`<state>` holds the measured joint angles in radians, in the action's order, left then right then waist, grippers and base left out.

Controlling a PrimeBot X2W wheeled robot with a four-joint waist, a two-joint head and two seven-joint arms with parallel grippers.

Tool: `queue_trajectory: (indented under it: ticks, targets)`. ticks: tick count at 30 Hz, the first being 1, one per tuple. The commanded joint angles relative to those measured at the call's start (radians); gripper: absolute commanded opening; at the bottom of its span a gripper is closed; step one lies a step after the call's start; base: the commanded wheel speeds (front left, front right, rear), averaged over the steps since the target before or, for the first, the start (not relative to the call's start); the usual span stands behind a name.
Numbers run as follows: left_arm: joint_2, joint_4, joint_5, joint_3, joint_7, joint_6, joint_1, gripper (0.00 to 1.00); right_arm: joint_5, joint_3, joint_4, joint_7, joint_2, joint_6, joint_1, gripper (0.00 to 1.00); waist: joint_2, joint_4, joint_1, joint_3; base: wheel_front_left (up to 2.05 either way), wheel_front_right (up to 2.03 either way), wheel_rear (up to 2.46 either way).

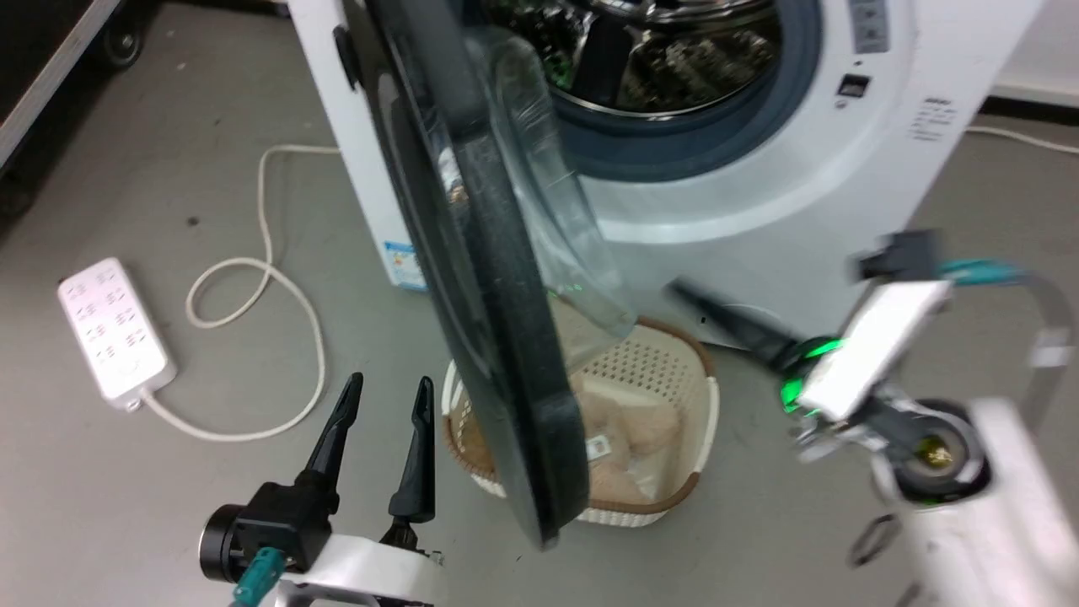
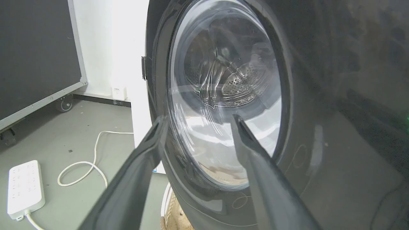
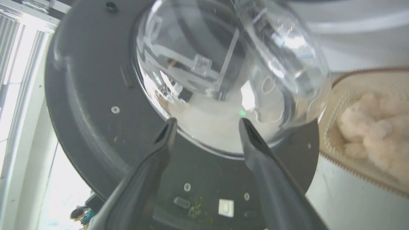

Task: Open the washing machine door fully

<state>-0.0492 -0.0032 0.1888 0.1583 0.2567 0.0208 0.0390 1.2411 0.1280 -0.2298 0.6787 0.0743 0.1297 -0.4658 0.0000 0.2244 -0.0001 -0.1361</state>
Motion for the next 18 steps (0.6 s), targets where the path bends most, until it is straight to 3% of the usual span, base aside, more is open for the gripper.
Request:
queue_trajectory:
  ticks: [1, 2, 3, 5, 13, 15, 18]
  targets:
    - [-0.001, -0.003, 0.024, -0.005, 0.005, 0.011, -0.018, 1.0, -0.093, -0.027, 0.054, -0.09, 0.046, 0.001, 0.028, 1.0, 0.0, -0.032, 0.0001, 0.03, 0.0, 0.0, 0.0]
    - [-0.001, -0.003, 0.024, -0.005, 0.005, 0.011, -0.018, 1.0, -0.093, -0.027, 0.054, -0.09, 0.046, 0.001, 0.028, 1.0, 0.0, -0.032, 0.0001, 0.03, 0.0, 0.0, 0.0]
    - [-0.001, -0.003, 0.057, -0.01, 0.005, 0.022, -0.021, 1.0, -0.165, -0.069, 0.084, -0.182, 0.069, 0.001, 0.052, 1.0, 0.0, -0.05, 0.0001, 0.044, 0.0, 0.0, 0.0]
    - [-0.001, 0.0, 0.054, -0.013, 0.005, 0.028, -0.021, 1.0, -0.207, -0.08, 0.111, -0.229, 0.084, 0.001, 0.063, 1.0, 0.0, -0.059, 0.0001, 0.051, 0.0, 0.0, 0.0]
    - [-0.001, 0.033, 0.056, -0.047, 0.005, 0.046, -0.024, 1.0, -0.642, -0.118, 0.307, -0.619, 0.254, 0.001, 0.245, 1.0, 0.0, -0.117, 0.0001, 0.095, 0.0, 0.0, 0.0]
    - [-0.001, 0.037, 0.057, -0.063, 0.005, 0.049, -0.025, 1.0, -0.755, -0.133, 0.341, -0.695, 0.264, 0.001, 0.304, 1.0, 0.0, -0.127, 0.0001, 0.097, 0.0, 0.0, 0.0]
    - [-0.001, 0.049, 0.05, -0.082, 0.005, 0.054, -0.028, 1.0, -0.906, -0.174, 0.378, -0.78, 0.218, 0.001, 0.384, 1.0, 0.0, -0.139, 0.0001, 0.097, 0.0, 0.0, 0.0]
